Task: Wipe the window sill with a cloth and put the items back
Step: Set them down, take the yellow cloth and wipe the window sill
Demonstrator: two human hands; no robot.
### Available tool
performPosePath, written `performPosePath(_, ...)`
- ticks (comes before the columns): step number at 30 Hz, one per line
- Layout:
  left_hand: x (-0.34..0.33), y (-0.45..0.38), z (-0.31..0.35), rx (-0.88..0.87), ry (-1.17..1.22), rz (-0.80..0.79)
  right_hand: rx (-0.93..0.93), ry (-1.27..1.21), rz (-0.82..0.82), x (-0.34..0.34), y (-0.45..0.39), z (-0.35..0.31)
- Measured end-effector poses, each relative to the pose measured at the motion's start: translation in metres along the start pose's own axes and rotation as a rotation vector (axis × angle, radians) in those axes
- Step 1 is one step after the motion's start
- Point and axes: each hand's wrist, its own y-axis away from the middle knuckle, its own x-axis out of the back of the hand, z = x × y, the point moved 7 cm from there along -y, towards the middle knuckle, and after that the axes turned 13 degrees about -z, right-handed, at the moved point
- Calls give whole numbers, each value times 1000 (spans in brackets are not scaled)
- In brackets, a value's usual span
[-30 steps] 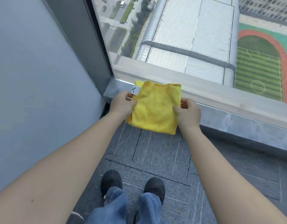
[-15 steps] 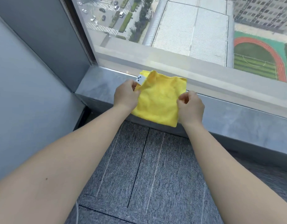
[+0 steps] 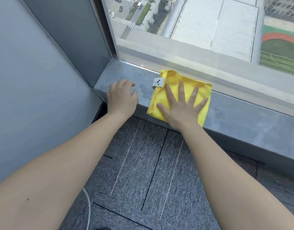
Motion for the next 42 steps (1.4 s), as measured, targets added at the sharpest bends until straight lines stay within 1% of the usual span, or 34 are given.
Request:
performPosePath(5,5,4,-31,29,-23,20,-55,-18,65,3,-11,-12)
performPosePath(7,5,2,-40,44,-17,2,-44,-18,87,5,-18,-26)
performPosePath(10,6,1,-45,33,5,-33,90,16,136,8,-21,-47)
performPosePath(12,10,3,-49,47,22,-37,189,52,128,6,-16,-51)
performPosePath(14,13,5,-51,39,20,-25,213,67,137,3,-7,-46)
performPosePath(17,13,7,-54,30,15,-29,83,33,160,-1,-2,-36)
performPosePath(20,14,9,-60,38,15,-32,-47,-3,122,-2,-11,-42)
performPosePath(24,22,7,-72,57,-5,-21,-71,-1,91,1,-26,-64)
performPosePath(27,23,8,-76,9,-33,-47,-23,23,89,6,-36,-83)
performPosePath(31,22,11,-81,-8,-90,-93,110,70,116,12,-46,-108)
performPosePath(35,26,11,-85,31,-15,-73,182,100,126,14,-54,-128)
performPosePath(39,23,10,-83,23,27,-95,243,124,129,16,-61,-150)
performPosePath(42,17,9,-86,52,32,-131,318,166,128,14,-62,-166)
